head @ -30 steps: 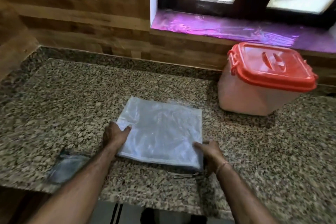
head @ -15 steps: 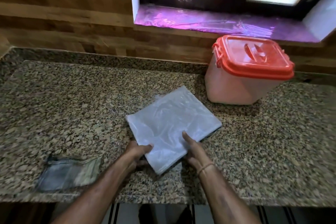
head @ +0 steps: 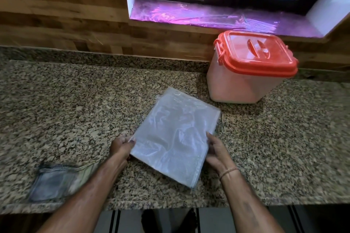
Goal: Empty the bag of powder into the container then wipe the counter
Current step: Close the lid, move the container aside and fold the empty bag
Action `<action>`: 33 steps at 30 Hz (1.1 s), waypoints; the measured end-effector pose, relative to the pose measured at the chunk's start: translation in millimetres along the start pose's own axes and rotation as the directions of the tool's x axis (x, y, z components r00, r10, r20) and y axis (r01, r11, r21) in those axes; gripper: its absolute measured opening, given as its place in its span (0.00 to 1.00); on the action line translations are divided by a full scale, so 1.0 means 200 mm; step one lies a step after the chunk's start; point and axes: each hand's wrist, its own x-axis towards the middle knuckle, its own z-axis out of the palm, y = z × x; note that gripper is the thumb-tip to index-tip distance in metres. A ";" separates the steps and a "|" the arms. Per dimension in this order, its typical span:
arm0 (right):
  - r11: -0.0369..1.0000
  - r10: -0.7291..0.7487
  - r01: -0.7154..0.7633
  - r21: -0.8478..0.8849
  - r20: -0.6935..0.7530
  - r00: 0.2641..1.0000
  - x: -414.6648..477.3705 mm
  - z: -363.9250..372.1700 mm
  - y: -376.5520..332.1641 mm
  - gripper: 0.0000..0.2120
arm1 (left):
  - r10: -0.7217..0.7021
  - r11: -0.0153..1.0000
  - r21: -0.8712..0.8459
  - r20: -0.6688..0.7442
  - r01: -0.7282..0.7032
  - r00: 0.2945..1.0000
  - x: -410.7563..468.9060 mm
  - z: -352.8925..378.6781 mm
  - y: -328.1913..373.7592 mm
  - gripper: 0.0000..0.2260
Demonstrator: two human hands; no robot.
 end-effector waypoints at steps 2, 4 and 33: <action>0.992 -0.043 0.034 -0.120 -0.079 0.996 0.00 -0.02 0.00 0.18 | 0.085 0.980 0.185 -0.058 -0.073 0.995 -0.02 -0.02 -0.01 0.06; 0.964 -0.082 0.041 -0.261 -0.149 0.985 0.01 -0.02 0.00 0.07 | 0.198 0.902 0.399 -0.035 -0.168 0.980 -0.07 -0.05 -0.01 0.10; 0.831 -0.139 -0.042 -0.555 -0.280 0.950 0.03 0.06 -0.09 0.09 | -0.046 0.940 0.339 0.198 -0.025 0.979 0.03 0.07 0.17 0.17</action>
